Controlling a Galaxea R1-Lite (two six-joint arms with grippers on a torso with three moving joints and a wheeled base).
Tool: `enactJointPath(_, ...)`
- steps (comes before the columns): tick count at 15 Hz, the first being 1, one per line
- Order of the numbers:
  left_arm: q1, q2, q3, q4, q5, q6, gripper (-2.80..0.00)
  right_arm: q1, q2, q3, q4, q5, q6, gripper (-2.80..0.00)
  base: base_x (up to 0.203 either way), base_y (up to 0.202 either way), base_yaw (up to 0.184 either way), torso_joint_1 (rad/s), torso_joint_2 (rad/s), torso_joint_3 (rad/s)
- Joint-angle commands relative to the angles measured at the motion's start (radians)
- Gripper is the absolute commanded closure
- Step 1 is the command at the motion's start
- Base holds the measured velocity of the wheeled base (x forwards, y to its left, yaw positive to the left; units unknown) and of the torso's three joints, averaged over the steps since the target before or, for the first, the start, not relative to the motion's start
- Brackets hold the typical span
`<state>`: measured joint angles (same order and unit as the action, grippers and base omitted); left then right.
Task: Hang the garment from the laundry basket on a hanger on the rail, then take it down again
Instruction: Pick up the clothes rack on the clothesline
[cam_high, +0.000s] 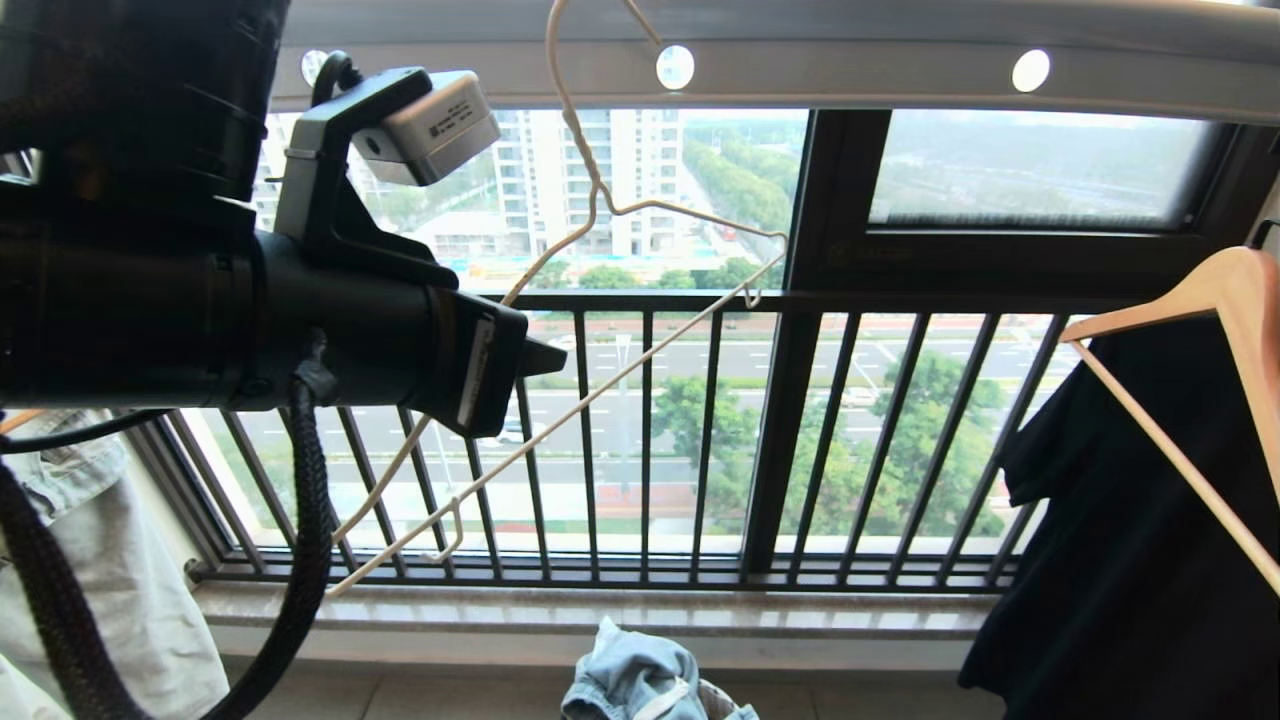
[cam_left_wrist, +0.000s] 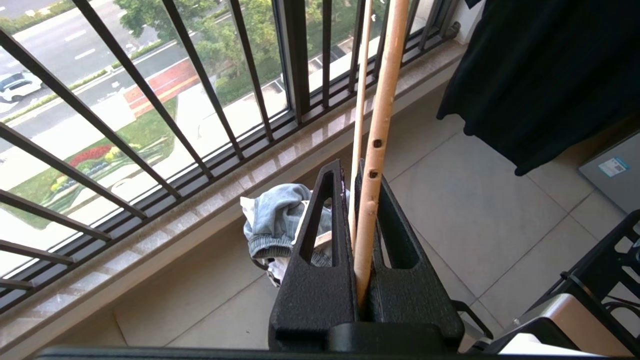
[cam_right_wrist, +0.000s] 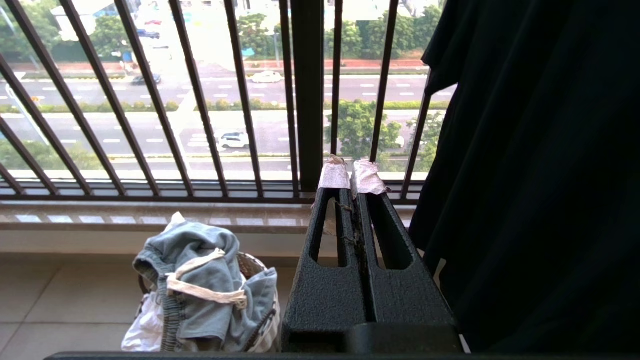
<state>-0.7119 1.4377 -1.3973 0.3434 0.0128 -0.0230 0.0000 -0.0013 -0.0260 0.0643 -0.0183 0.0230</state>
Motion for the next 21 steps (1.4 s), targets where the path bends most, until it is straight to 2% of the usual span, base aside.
enactJointPath(1,0.001,-0.078,0.051,0.002,0.001,-0.001,0.0,0.0,0.0,0.0,0.0,0.0,0.0,0.0,0.0,0.0,0.0,0.0,0.0,0.0)
enactJointPath(9,0.007,-0.296,0.401,-0.001,0.002,-0.009,0.0,0.0,0.0,0.0,0.0,-0.002,0.0,0.0,0.0,0.0,0.0,0.0,0.0,0.0)
enactJointPath(12,0.005,-0.363,0.49,-0.079,-0.004,-0.006,0.0,0.0,0.0,0.0,0.0,0.0,0.0,0.0,0.0,0.0,0.0,0.0,0.0,0.0)
enactJointPath(14,0.005,-0.386,0.538,-0.134,-0.007,-0.01,0.0,0.0,0.0,0.0,0.0,0.0,0.0,0.0,0.0,0.0,0.0,0.0,0.0,0.0)
enactJointPath(19,0.005,-0.298,0.555,-0.141,-0.012,0.002,0.0,0.0,0.0,0.0,0.001,0.0,0.0,0.0,0.0,0.0,0.0,0.0,0.0,0.0)
enactJointPath(20,0.005,-0.266,0.553,-0.143,-0.012,0.008,0.0,0.0,0.0,0.0,0.0,0.0,0.0,0.0,0.0,0.0,0.0,0.0,0.0,0.0)
enactJointPath(21,0.005,-0.235,0.552,-0.16,-0.013,0.045,0.0,0.0,0.0,0.0,0.0,0.0,0.0,0.0,0.0,0.0,0.0,0.0,0.0,0.0)
